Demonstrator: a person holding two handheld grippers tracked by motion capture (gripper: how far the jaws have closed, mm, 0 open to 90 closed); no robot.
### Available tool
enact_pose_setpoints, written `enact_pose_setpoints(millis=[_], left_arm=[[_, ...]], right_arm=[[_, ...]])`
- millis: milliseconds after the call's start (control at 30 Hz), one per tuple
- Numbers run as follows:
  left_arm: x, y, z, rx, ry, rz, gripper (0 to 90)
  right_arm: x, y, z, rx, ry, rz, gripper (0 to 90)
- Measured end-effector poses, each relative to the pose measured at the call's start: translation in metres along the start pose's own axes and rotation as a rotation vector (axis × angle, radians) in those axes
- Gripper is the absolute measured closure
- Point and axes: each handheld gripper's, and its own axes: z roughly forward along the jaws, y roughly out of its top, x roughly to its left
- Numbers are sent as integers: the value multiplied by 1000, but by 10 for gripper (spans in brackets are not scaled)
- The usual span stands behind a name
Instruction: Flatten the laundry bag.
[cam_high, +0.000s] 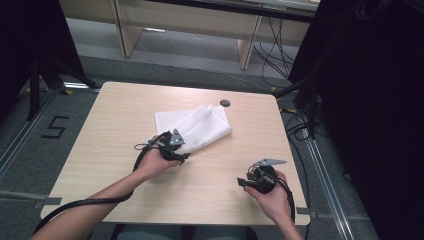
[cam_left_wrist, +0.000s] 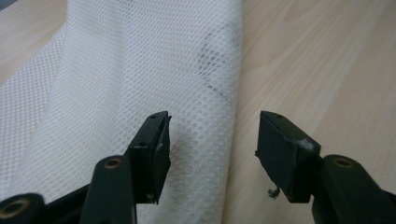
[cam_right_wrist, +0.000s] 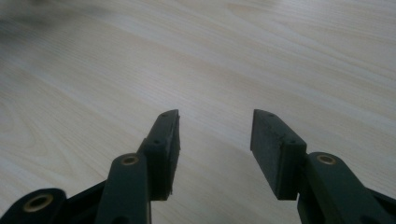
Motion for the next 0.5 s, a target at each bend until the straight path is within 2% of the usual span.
enact_pose_setpoints(millis=[67, 100, 133, 167, 200, 233, 267, 333, 367, 400, 433, 467, 500], left_arm=[[0, 1, 4, 14, 21, 6, 420], [0, 2, 8, 31, 26, 5, 421], [0, 2, 9, 33, 28, 8, 429], [-1, 3, 10, 37, 36, 20, 465], [-1, 3, 10, 37, 36, 20, 538], [-3, 5, 11, 39, 42, 48, 610], [-4, 5, 11, 42, 38, 64, 672], [-8, 6, 11, 44, 31, 89, 781], [-10, 7, 10, 44, 27, 102, 812], [-11, 7, 9, 45, 11, 88, 833], [-13, 8, 7, 47, 3, 89, 847], [-13, 8, 7, 47, 3, 89, 853], [-15, 6, 3, 49, -18, 98, 857]], right_arm=[[0, 1, -2, 27, 1, 5, 533], [2, 0, -2, 40, 15, 34, 533], [1, 0, -1, 33, 12, 34, 533], [1, 0, 0, 22, 10, 33, 533], [0, 1, -3, 59, 45, 34, 533], [0, 1, -4, 61, 70, 33, 533], [-2, 1, -3, 38, 60, 0, 533], [-4, 1, -2, 25, 69, -12, 533], [-4, 1, -2, 26, 68, -11, 532], [-3, 1, -3, 34, 66, 4, 532], [-1, 1, -4, 55, 71, 35, 532], [-1, 1, -4, 55, 71, 35, 532], [-2, 1, -4, 47, 70, 25, 531]])
